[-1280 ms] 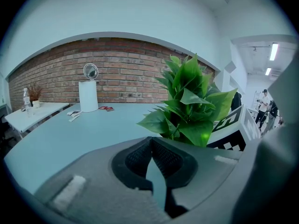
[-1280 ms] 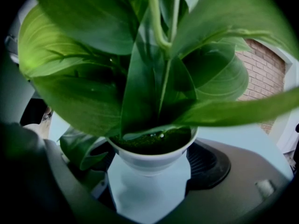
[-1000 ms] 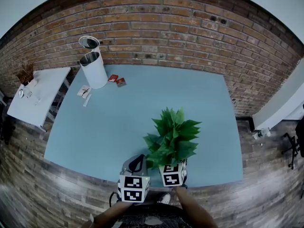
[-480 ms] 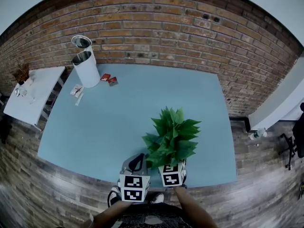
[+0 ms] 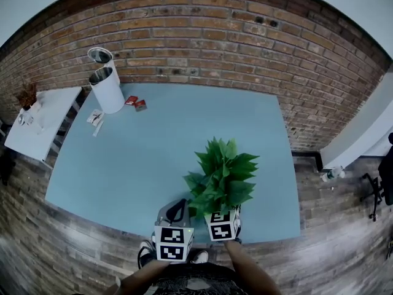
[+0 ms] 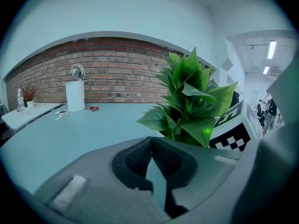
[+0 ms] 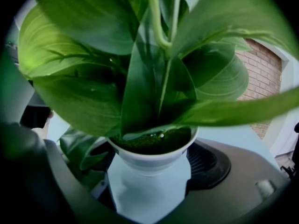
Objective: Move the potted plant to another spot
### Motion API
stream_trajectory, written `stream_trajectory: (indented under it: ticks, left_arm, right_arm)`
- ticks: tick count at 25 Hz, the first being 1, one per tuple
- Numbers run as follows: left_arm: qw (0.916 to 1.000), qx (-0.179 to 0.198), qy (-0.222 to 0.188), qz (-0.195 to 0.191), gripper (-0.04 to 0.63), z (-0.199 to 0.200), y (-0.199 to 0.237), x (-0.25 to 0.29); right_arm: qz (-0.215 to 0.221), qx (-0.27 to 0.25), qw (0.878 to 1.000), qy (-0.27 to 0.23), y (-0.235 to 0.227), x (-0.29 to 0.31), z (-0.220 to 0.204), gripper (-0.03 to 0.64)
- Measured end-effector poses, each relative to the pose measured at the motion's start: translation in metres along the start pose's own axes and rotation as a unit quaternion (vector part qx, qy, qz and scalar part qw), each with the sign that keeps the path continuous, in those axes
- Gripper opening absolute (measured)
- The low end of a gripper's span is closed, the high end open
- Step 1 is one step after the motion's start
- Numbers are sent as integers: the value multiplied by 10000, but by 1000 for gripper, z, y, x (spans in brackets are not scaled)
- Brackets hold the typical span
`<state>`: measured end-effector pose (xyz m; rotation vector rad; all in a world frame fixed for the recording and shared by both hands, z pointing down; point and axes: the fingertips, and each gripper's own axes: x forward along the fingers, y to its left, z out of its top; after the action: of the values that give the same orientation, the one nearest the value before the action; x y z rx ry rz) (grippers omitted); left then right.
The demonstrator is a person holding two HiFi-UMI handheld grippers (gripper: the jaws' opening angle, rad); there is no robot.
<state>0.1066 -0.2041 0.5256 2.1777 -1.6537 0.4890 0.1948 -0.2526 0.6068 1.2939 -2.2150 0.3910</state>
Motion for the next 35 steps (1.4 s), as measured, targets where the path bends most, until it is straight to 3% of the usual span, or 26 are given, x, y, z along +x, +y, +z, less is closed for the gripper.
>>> stream_trajectory:
  ticks: [5, 20, 35]
  left_arm:
    - [10000, -1, -4, 3, 0, -3, 0, 1]
    - [9995, -163, 77, 248, 0, -11, 3, -12]
    - [9999, -93, 90, -100, 0, -26, 5, -42]
  right_arm:
    - [-116, -52, 9999, -6, -4, -1, 2, 479]
    - [71, 59, 9999, -68, -6, -6, 5, 479]
    - [-265, 272, 9992, -125, 8, -33, -6, 458]
